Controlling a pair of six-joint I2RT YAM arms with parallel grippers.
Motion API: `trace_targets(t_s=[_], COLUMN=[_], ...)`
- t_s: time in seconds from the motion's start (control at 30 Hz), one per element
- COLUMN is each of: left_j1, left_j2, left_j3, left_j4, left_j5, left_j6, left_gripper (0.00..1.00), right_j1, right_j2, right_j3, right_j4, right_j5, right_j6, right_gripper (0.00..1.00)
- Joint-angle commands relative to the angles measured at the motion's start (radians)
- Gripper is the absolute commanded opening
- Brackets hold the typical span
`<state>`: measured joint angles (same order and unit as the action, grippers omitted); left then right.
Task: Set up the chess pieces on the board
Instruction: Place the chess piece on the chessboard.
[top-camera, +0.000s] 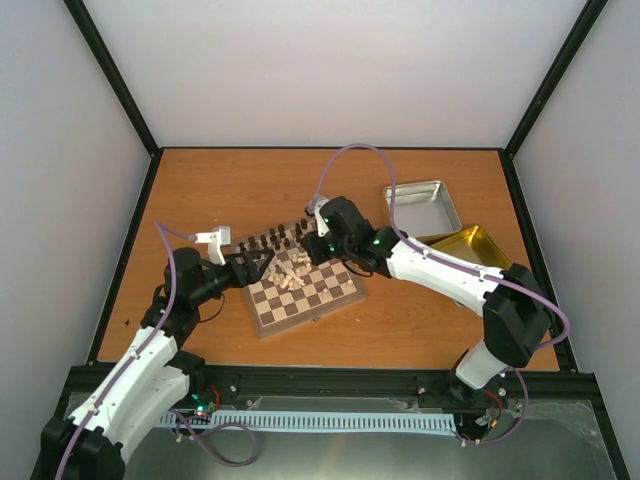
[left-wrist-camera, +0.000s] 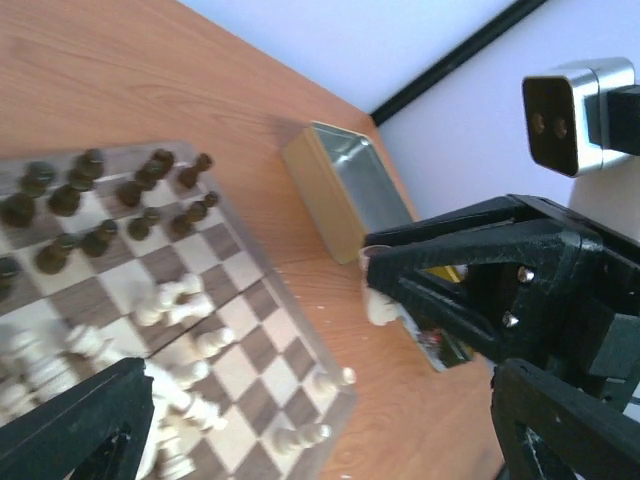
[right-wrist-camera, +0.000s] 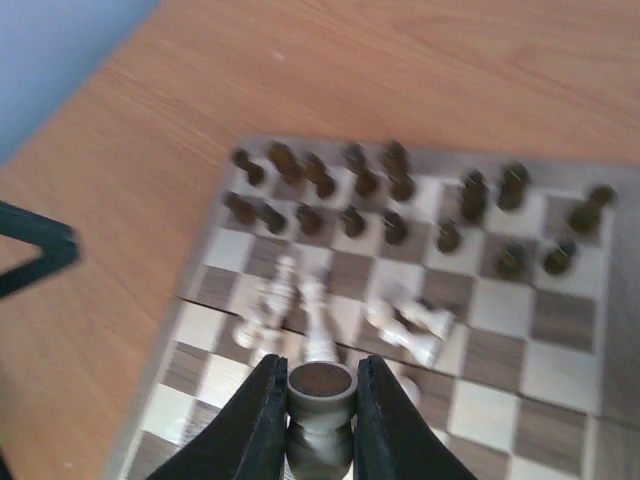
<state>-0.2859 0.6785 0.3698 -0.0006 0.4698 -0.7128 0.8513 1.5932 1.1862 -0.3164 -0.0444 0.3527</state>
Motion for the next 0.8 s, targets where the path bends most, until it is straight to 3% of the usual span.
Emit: trace_targets(t_s=[0.0,0.1,0.2,0.37,0.53,0.77], left_j1=[0.004,0.004,0.004,0.003,0.002,0.003], left_j2=[0.057,0.102,0.093,0.013,-0.028,-0.051], left_j3=[0.106,0.134,0.101,-0.010,-0.064,-0.092], left_j4=[0.059,0.042,0.088,0.201,0.355,0.494], left_j5=[0.162,0.183,0.162,0.077,0.080,0.103], left_j6=[-0.087,-0.146,-0.153,-0.197,-0.228,-0.341], left_gripper=[0.93,0.93,0.90,0.86,0.83,0.73], right_j1=[-0.005,-0.005,-0.005,-0.005,-0.005,0.039], right_j2=[-0.008,-0.013,0.002,0.020,-0.006,0.041], right_j3=[-0.001,0.000,0.048,0.057,-0.040,-0.103], right_j4=[0.122,0.141,0.116,0.209,0.525,0.839], right_j5=[-0.200,-0.240,-0.225,-0.187,-0.206,-0.216], right_j6=[-0.133,-0.171,-0.101,0.304,0.770,1.016], right_gripper=[0.12,0.12,0.12,0.14,0.14,0.13])
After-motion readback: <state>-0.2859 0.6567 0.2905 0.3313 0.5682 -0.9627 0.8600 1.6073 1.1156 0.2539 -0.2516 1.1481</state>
